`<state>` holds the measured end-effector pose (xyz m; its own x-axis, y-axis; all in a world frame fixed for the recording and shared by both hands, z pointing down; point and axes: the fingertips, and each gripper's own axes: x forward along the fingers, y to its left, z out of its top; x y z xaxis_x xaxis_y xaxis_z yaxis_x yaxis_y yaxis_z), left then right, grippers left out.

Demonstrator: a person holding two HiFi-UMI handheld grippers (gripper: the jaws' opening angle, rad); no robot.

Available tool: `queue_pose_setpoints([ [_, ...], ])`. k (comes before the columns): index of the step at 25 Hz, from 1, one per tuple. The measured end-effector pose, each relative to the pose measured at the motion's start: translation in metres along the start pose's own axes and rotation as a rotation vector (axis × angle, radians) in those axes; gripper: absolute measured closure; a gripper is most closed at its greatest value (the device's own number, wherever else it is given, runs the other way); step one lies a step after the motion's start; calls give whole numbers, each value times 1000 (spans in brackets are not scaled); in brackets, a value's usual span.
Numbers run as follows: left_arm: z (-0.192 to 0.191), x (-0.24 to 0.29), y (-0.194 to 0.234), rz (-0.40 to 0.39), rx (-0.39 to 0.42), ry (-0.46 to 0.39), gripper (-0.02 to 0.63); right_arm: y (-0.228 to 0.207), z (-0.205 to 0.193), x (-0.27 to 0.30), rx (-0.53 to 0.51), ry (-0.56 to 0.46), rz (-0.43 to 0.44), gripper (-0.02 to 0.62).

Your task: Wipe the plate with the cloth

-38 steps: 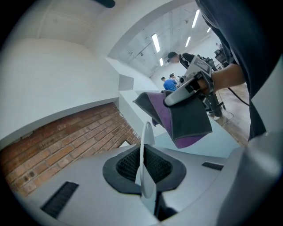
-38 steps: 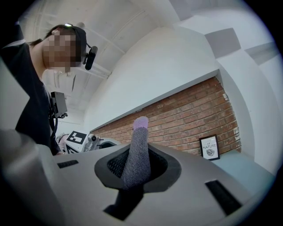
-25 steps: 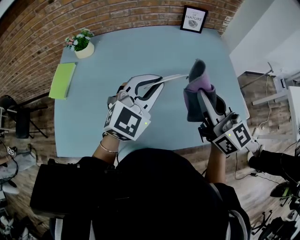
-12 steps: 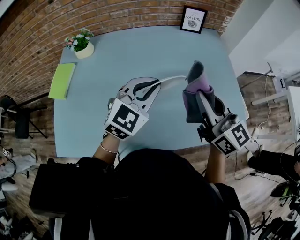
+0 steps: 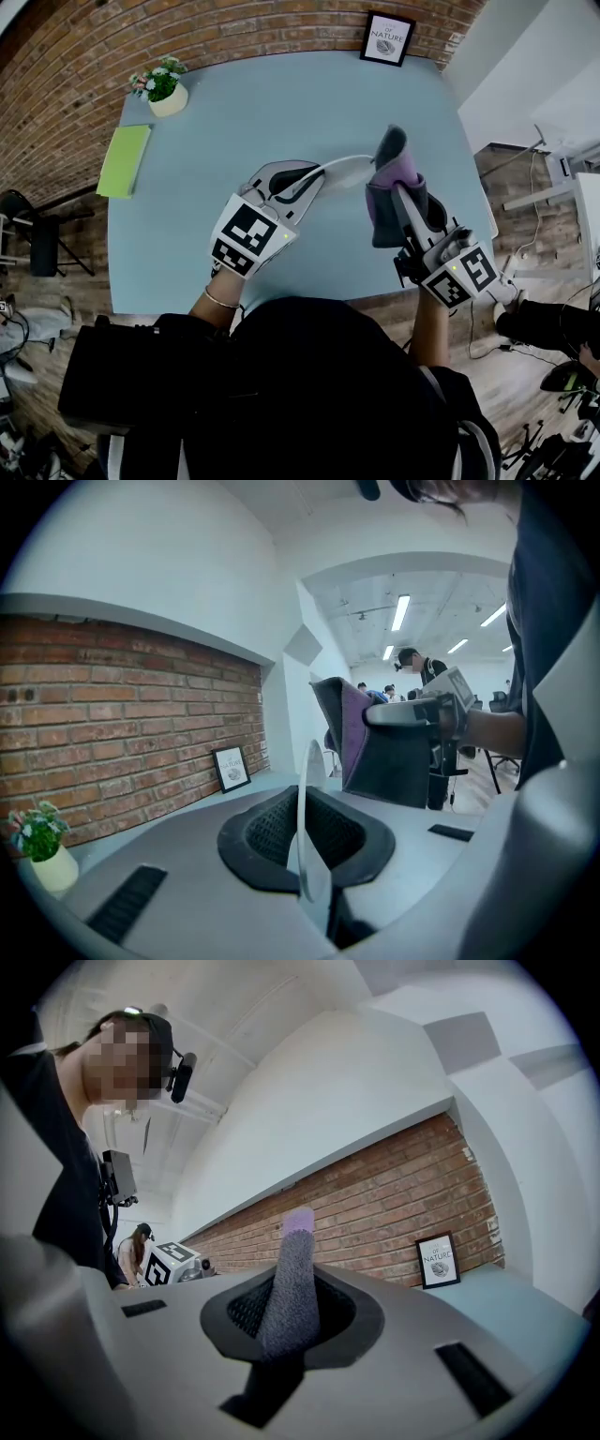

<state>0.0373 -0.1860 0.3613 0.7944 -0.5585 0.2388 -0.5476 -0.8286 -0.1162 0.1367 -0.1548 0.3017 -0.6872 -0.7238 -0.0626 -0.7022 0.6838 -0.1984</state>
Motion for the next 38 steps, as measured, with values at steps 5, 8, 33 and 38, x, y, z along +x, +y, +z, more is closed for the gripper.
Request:
queue_pose_setpoints([
  [5, -14, 4, 6, 30, -49, 26, 581, -5, -7, 0, 18, 10, -9, 555],
  [8, -24, 6, 8, 36, -65, 54, 581, -7, -14, 0, 40, 17, -18, 555],
  [33, -97, 31, -16, -63, -224, 247, 581, -14, -42, -1, 84, 69, -42, 555],
  [38, -111, 36, -18, -70, -246, 280, 581, -17, -47, -3, 104, 73, -50, 555],
])
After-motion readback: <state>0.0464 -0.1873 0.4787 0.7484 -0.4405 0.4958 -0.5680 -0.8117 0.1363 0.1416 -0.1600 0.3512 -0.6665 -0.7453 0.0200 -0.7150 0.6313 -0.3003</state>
